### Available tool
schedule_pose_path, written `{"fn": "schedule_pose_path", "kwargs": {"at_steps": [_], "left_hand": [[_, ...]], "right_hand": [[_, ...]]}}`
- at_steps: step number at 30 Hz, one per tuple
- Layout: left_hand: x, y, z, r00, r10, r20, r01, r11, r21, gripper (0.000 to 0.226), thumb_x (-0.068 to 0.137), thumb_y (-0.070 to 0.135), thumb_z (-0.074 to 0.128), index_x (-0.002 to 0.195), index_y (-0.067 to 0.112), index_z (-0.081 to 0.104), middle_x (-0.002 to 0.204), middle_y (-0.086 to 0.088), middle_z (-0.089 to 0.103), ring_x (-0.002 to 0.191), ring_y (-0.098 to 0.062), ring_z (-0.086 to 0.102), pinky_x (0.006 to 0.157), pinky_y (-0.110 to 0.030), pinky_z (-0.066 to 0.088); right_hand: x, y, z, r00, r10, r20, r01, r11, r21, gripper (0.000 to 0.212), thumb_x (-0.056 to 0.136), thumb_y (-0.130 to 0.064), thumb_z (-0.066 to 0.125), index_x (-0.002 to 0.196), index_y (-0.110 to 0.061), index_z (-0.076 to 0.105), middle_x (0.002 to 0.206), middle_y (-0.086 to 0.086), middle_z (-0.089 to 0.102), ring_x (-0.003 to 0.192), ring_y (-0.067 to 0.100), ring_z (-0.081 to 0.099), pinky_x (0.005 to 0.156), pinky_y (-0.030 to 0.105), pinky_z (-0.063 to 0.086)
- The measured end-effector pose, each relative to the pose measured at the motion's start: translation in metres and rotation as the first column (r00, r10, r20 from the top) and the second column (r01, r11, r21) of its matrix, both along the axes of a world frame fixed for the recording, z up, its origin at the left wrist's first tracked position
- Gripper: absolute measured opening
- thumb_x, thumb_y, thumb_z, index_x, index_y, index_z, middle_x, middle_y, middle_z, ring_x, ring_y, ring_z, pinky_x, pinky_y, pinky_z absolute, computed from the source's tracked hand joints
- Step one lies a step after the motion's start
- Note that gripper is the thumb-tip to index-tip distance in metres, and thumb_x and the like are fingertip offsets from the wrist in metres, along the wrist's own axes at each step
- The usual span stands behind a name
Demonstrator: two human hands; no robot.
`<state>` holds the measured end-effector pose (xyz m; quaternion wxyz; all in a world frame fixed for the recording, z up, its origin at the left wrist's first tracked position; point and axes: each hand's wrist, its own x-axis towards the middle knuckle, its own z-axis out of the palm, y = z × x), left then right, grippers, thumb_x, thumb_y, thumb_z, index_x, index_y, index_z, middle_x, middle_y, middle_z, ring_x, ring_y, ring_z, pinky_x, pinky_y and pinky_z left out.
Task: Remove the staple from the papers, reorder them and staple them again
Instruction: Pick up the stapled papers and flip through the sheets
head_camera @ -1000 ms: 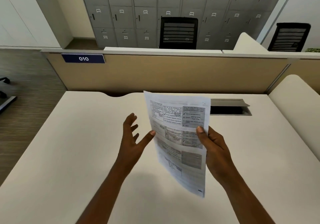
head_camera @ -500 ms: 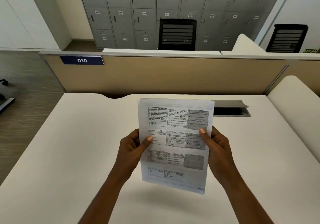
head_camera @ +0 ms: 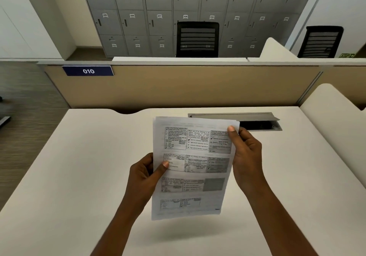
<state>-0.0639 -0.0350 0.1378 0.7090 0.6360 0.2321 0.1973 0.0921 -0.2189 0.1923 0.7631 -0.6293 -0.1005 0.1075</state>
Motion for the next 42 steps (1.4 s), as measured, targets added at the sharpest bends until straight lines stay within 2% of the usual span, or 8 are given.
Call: {"fn": "schedule_pose_path", "kwargs": {"at_steps": [6,9,14,22,27,32,36,42], "left_hand": [[-0.002,-0.006,0.002,1.0,0.008,0.003,-0.008,1.0,-0.002,0.025,0.092,0.021,0.066,0.115,0.015,0.072,0.109,-0.001,0.079,0.095,-0.024,0.077,0.078,-0.035,0.064],[-0.002,-0.008,0.001,1.0,0.025,0.001,-0.025,1.0,-0.004,0.023,0.092,0.021,0.065,0.113,0.015,0.073,0.106,-0.001,0.08,0.093,-0.024,0.077,0.075,-0.031,0.063],[-0.002,-0.011,-0.001,0.999,0.034,0.0,-0.034,0.999,-0.002,0.019,0.096,0.016,0.064,0.113,0.017,0.074,0.106,-0.001,0.08,0.093,-0.023,0.078,0.075,-0.032,0.064],[-0.001,-0.005,0.001,0.995,0.1,-0.015,-0.1,0.995,0.0,0.017,0.096,0.016,0.065,0.111,0.019,0.074,0.103,0.0,0.08,0.092,-0.023,0.078,0.075,-0.035,0.065],[0.001,-0.001,0.001,0.996,0.093,-0.011,-0.093,0.996,0.008,0.019,0.097,0.016,0.065,0.114,0.017,0.074,0.105,0.001,0.08,0.093,-0.021,0.078,0.075,-0.033,0.065],[-0.001,0.001,-0.011,0.997,0.012,-0.079,-0.012,1.0,-0.006,0.023,0.094,0.009,0.068,0.114,0.022,0.072,0.107,0.005,0.08,0.095,-0.015,0.077,0.074,-0.029,0.063],[0.001,0.01,-0.019,0.989,0.035,-0.142,-0.021,0.994,0.103,0.024,0.093,0.011,0.071,0.113,0.024,0.071,0.105,0.007,0.08,0.095,-0.015,0.077,0.08,-0.034,0.063],[0.013,0.04,-0.02,0.968,0.108,-0.227,-0.027,0.943,0.332,0.022,0.092,0.019,0.075,0.112,0.027,0.069,0.098,0.007,0.079,0.083,-0.011,0.078,0.072,-0.028,0.063]], "right_hand": [[-0.005,0.004,-0.005,0.996,-0.083,-0.021,0.084,0.996,0.017,0.025,0.1,-0.019,0.056,0.084,-0.019,0.076,0.093,0.005,0.076,0.084,0.023,0.072,0.072,0.038,0.059],[-0.005,0.005,-0.007,0.995,-0.102,-0.014,0.102,0.995,0.008,0.029,0.101,-0.018,0.054,0.08,-0.017,0.073,0.09,0.004,0.076,0.081,0.023,0.073,0.067,0.034,0.056],[-0.005,0.002,-0.011,0.996,-0.094,0.003,0.094,0.996,-0.003,0.026,0.102,-0.02,0.052,0.085,-0.012,0.071,0.091,0.004,0.076,0.082,0.023,0.072,0.066,0.031,0.057],[-0.005,-0.01,-0.029,0.996,0.086,0.014,-0.084,0.991,-0.107,0.02,0.099,-0.017,0.056,0.112,-0.012,0.071,0.107,0.002,0.076,0.098,0.024,0.072,0.075,0.033,0.059],[-0.006,-0.012,-0.044,0.996,0.079,-0.028,-0.082,0.987,-0.137,0.018,0.096,-0.008,0.061,0.111,-0.011,0.071,0.105,0.005,0.077,0.1,0.027,0.073,0.086,0.045,0.059],[-0.006,-0.009,-0.047,0.999,0.031,-0.034,-0.035,0.99,-0.139,0.016,0.095,-0.008,0.063,0.106,-0.014,0.073,0.102,0.003,0.078,0.095,0.023,0.074,0.083,0.044,0.06],[-0.004,-0.009,-0.051,0.998,0.042,-0.056,-0.05,0.989,-0.141,0.016,0.095,-0.008,0.063,0.107,-0.014,0.073,0.102,0.003,0.078,0.096,0.023,0.074,0.082,0.043,0.059],[0.0,-0.009,-0.065,0.978,0.142,-0.153,-0.175,0.957,-0.233,0.013,0.097,-0.009,0.062,0.108,-0.007,0.068,0.1,0.004,0.078,0.095,0.022,0.075,0.078,0.04,0.061]]}}
